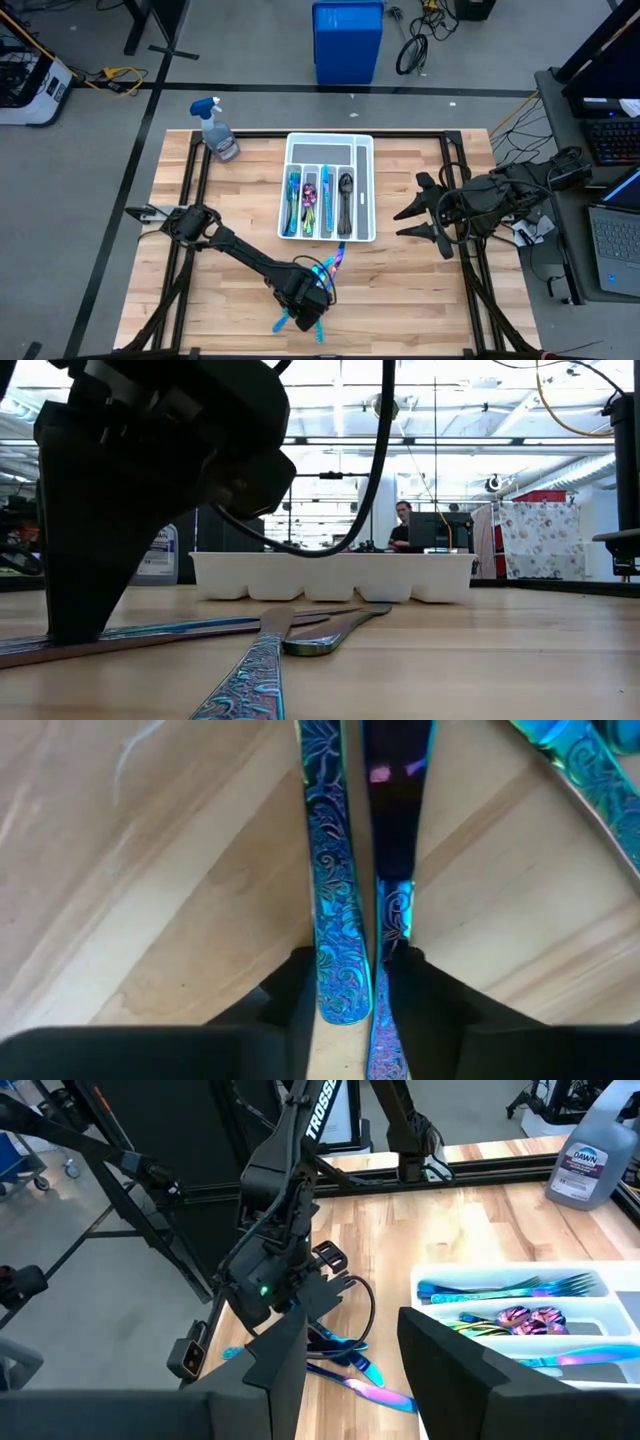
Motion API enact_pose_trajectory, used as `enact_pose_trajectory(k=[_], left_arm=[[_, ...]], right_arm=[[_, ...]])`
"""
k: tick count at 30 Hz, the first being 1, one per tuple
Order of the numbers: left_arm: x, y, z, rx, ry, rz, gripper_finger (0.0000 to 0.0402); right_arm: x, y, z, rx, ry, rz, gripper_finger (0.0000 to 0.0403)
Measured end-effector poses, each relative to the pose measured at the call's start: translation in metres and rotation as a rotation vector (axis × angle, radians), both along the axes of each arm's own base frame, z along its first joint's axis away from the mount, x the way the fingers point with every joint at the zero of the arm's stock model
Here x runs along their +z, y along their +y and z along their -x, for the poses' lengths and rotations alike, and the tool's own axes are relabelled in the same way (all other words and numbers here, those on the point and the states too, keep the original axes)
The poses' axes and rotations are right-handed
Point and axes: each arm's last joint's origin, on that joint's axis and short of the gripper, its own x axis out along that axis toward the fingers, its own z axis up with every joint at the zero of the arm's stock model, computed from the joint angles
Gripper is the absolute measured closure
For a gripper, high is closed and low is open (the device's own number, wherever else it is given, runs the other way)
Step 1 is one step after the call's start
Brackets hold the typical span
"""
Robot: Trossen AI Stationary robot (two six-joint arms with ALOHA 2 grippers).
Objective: Sort silverware
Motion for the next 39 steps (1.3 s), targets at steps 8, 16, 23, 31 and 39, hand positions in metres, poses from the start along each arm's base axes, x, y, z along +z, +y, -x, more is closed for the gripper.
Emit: enact_pose_trajectory(k=[8, 16, 23, 31, 39], left_arm=[[0.004, 0.001, 0.001, 0.003, 0.029, -0.016, 0.0397], [0.008, 0.001, 0.002, 0.021, 0.060, -0.031, 0.0399], [0.012, 0.006, 0.014, 0.032, 0.189, -0.063, 0.0399], [0.025, 0.005, 0.013, 0.033, 0.163, -0.034, 0.0399], [0.026, 0.021, 0.007, 0.008, 0.132, -0.094, 0.0398]], right_arm=[[0.000, 0.000, 0.000, 0.000, 0.000, 0.000, 0.0261], [0.000, -0.004, -0.001, -0.027, 0.002, -0.014, 0.0261], [0.000, -0.005, -0.002, -0.035, 0.002, -0.018, 0.0261], [0.000, -0.005, -0.002, -0.034, 0.002, -0.018, 0.0261], [0.000, -0.005, -0.002, -0.034, 0.002, -0.014, 0.0261]])
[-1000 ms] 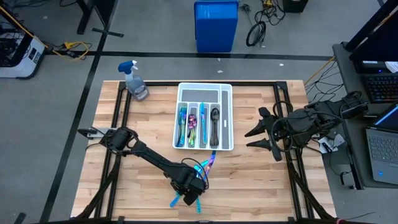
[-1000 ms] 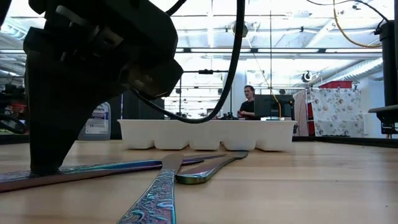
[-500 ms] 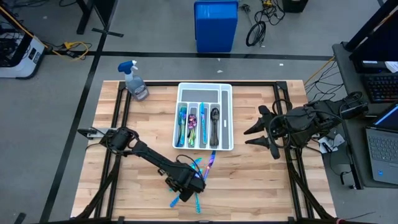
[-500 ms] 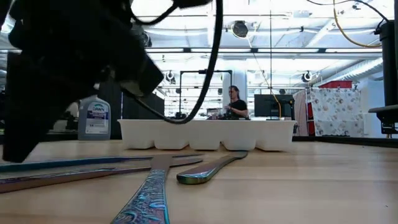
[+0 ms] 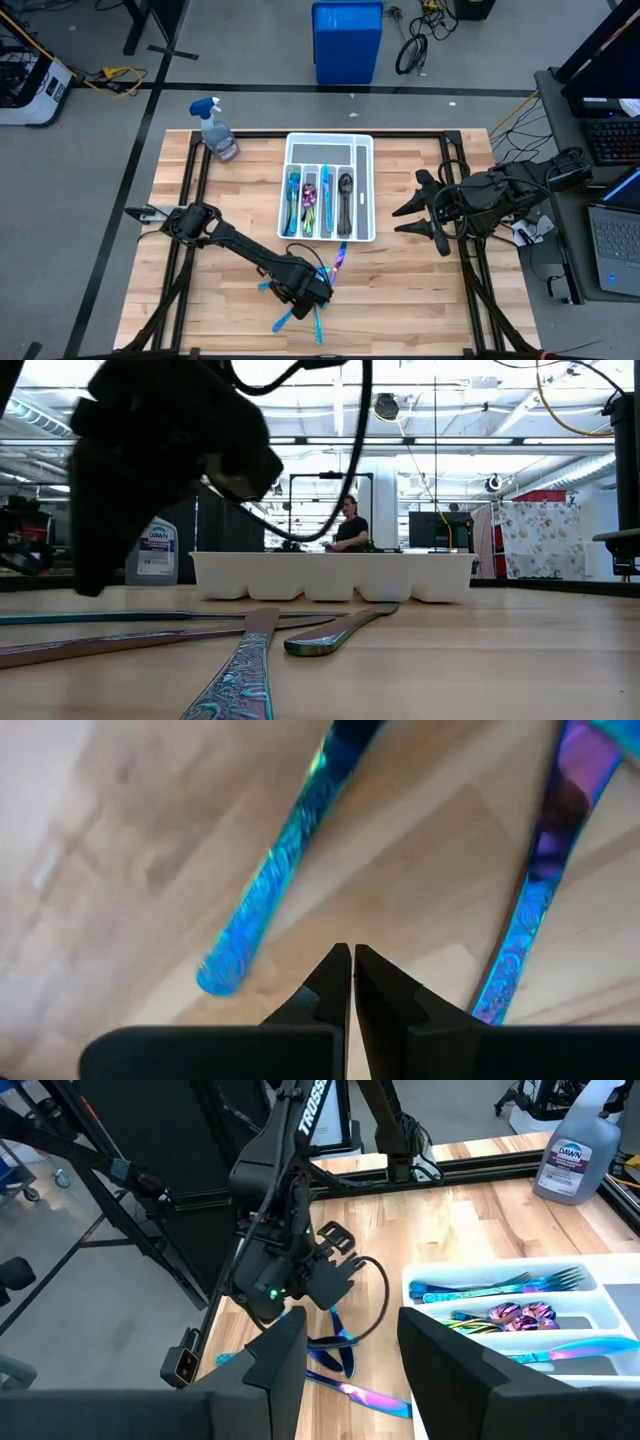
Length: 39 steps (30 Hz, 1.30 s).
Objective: Sort silverware
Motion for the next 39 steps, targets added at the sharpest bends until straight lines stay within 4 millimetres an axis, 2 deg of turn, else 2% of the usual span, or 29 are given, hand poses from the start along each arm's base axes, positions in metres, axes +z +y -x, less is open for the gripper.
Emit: enact_pose_trajectory(k=[4, 12, 14, 16, 21, 27, 32, 39], left_arm=[[0.001, 0.007, -0.004, -0.116, -0.028, 0.033, 0.0367], [0.004, 0.023, 0.001, -0.208, 0.048, -0.050, 0.0207], [0.005, 0.029, 0.004, -0.220, 0.093, -0.083, 0.0182], [0.007, 0.033, 0.007, -0.258, 0.130, -0.085, 0.0175], [0.005, 0.033, 0.001, -0.390, 0.046, -0.065, 0.0197], [-0.007, 0.041, 0.004, -0.352, 0.062, -0.091, 0.0242], [-0.010, 0.041, 0.005, -0.358, 0.064, -0.085, 0.0289], [-0.012, 0.038, -0.004, -0.341, -0.035, -0.055, 0.0363]], right_arm=[[0.000, 0.000, 0.000, -0.003, 0.001, -0.006, 0.0261], [0.000, 0.000, -0.001, -0.023, 0.010, -0.049, 0.0261], [-0.001, 0.001, -0.002, -0.031, 0.016, -0.065, 0.0261], [-0.001, 0.001, -0.002, -0.036, 0.020, -0.075, 0.0261], [-0.003, 0.001, -0.005, -0.063, 0.023, -0.066, 0.0261], [-0.001, -0.001, -0.006, -0.091, 0.011, -0.097, 0.0261], [-0.001, -0.002, -0.007, -0.099, 0.011, -0.105, 0.0261], [-0.001, -0.002, -0.007, -0.099, 0.010, -0.105, 0.0261]])
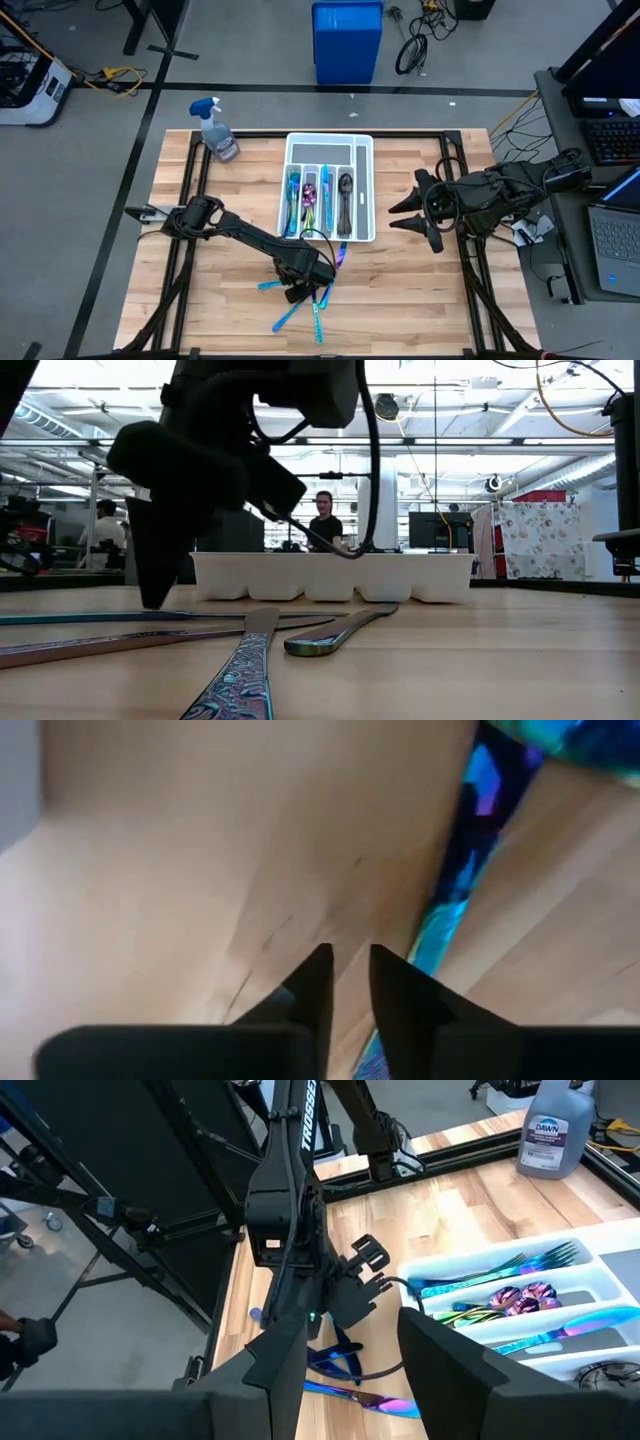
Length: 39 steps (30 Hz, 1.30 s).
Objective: Sort silverware
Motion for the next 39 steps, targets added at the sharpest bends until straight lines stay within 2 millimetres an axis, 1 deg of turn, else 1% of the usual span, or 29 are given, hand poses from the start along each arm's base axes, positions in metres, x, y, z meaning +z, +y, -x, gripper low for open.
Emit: enact_pose_trajectory(k=[4, 6, 12, 20, 23, 27, 31, 34, 39], left_arm=[[-0.003, -0.001, 0.000, -0.001, 0.008, -0.009, 0.0392], [-0.005, -0.001, 0.000, -0.002, 0.015, -0.012, 0.0399], [-0.012, -0.003, -0.002, -0.011, 0.015, 0.004, 0.0398], [-0.013, -0.008, -0.003, -0.009, 0.029, 0.127, 0.0398], [-0.012, -0.014, -0.003, -0.008, 0.036, 0.179, 0.0398], [-0.008, -0.024, -0.004, -0.008, 0.040, 0.296, 0.0398], [0.001, -0.027, -0.004, -0.008, 0.041, 0.346, 0.0398], [0.002, -0.027, -0.004, 0.022, 0.053, 0.339, 0.0398], [0.003, -0.028, -0.004, 0.129, 0.084, 0.335, 0.0398]], right_arm=[[0.000, 0.000, 0.000, 0.001, -0.001, -0.001, 0.0261], [0.000, 0.000, 0.000, 0.001, -0.002, -0.001, 0.0261], [0.000, 0.000, 0.000, 0.008, -0.003, -0.005, 0.0261], [0.000, 0.000, 0.000, 0.005, -0.001, -0.011, 0.0261], [0.000, 0.000, 0.000, 0.006, -0.001, -0.010, 0.0261], [0.000, 0.000, 0.000, 0.007, -0.001, -0.008, 0.0261], [0.000, 0.000, 0.000, 0.008, 0.000, -0.004, 0.0261], [0.000, 0.000, 0.000, 0.008, 0.000, -0.004, 0.0261], [0.000, 0.000, 0.000, 0.010, 0.000, -0.001, 0.0261]])
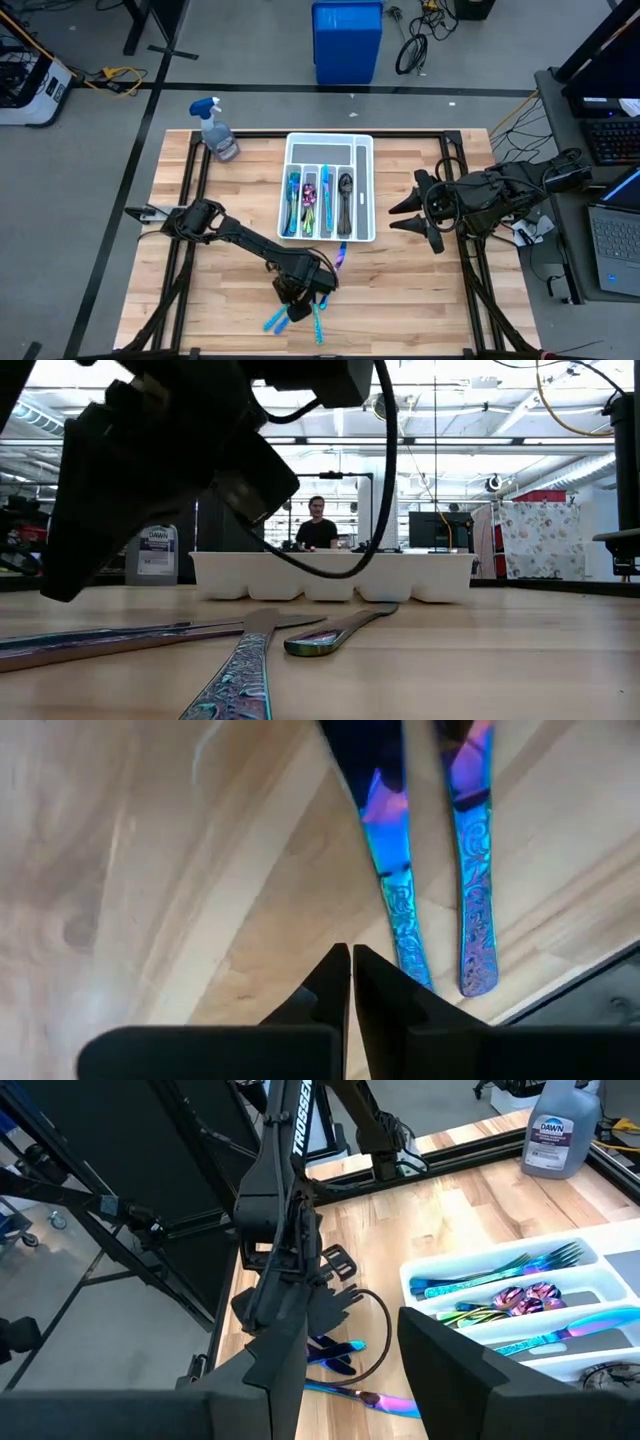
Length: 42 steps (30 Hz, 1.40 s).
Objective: Sort silverware
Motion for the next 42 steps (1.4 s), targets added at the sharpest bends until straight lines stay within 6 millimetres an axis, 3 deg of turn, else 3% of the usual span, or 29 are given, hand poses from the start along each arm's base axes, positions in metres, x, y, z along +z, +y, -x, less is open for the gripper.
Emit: enact_pose_trajectory(k=[5, 10, 17, 22, 34, 42], left_arm=[[0.020, -0.008, -0.004, 0.070, -0.026, 0.028, 0.0374], [0.041, -0.019, -0.016, 0.193, -0.114, -0.024, 0.0291], [0.037, -0.037, -0.017, 0.399, -0.180, -0.113, 0.0166], [0.027, -0.039, -0.007, 0.465, -0.120, -0.209, 0.0120], [0.007, -0.041, 0.000, 0.420, -0.143, -0.218, 0.0113], [-0.006, -0.039, 0.007, 0.414, -0.104, -0.220, 0.0172]], right_arm=[[0.000, 0.000, 0.000, 0.001, 0.004, 0.000, 0.0261], [-0.001, 0.000, 0.001, 0.006, 0.009, 0.000, 0.0261], [-0.001, 0.001, 0.001, 0.034, 0.010, 0.002, 0.0261], [-0.001, 0.001, 0.001, 0.048, 0.006, 0.026, 0.0261], [-0.001, 0.001, 0.001, 0.051, 0.005, 0.030, 0.0261], [-0.001, 0.001, 0.001, 0.053, 0.005, 0.034, 0.0261]])
